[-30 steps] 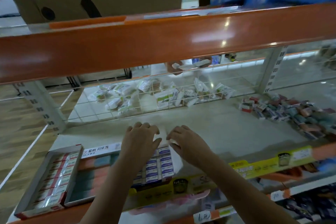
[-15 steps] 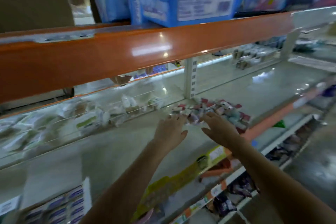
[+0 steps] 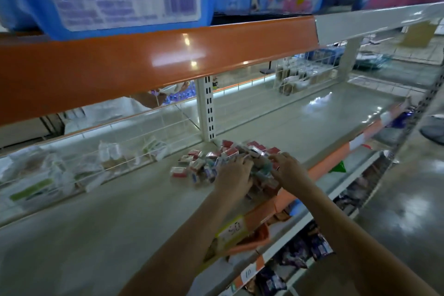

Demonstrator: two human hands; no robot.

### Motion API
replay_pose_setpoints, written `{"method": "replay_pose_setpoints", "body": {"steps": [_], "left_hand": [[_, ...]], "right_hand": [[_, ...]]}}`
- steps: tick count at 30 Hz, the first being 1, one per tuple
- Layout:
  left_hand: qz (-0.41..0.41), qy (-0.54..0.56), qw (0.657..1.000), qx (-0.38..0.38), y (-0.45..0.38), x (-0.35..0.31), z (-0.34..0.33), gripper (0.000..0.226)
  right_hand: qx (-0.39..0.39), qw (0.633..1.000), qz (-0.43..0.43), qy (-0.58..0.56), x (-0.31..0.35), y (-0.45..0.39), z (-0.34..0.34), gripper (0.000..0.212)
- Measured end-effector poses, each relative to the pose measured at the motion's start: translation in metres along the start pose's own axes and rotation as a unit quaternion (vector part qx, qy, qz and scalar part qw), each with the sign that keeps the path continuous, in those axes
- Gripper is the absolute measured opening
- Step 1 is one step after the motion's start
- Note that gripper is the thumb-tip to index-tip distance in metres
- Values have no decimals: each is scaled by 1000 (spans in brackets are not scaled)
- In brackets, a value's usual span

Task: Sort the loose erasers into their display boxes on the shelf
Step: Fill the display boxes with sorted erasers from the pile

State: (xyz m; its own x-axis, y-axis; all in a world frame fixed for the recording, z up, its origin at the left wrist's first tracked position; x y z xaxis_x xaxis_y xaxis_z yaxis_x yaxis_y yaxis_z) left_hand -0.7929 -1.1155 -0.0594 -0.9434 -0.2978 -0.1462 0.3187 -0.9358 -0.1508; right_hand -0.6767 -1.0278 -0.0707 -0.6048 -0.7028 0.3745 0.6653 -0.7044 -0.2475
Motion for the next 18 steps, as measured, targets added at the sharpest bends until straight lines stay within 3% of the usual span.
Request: {"method": "replay_pose_setpoints", "body": {"steps": [11, 18], "left_hand": [[-2, -60, 998, -23, -15, -5, -9, 33], [17, 69, 993, -91, -4, 15, 17, 26]], "right_hand": [[-35, 997, 6, -75, -5, -10, 2, 22], [-87, 961, -51, -257, -9, -3, 18, 15]]}}
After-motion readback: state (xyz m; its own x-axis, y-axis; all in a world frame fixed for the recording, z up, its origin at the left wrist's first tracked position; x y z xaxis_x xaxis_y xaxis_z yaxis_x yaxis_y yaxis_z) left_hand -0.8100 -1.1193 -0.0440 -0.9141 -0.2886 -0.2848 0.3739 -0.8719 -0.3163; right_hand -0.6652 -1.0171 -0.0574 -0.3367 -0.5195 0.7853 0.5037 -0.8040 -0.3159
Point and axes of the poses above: each hand's wrist, its own y-axis away from the middle knuckle, its own z-axis out of the back of the hand, x = y × z, the point moved 5 cm from there along -y, towards the middle knuckle, and after that the axes turned 10 degrees about z, right-handed, at the moved point
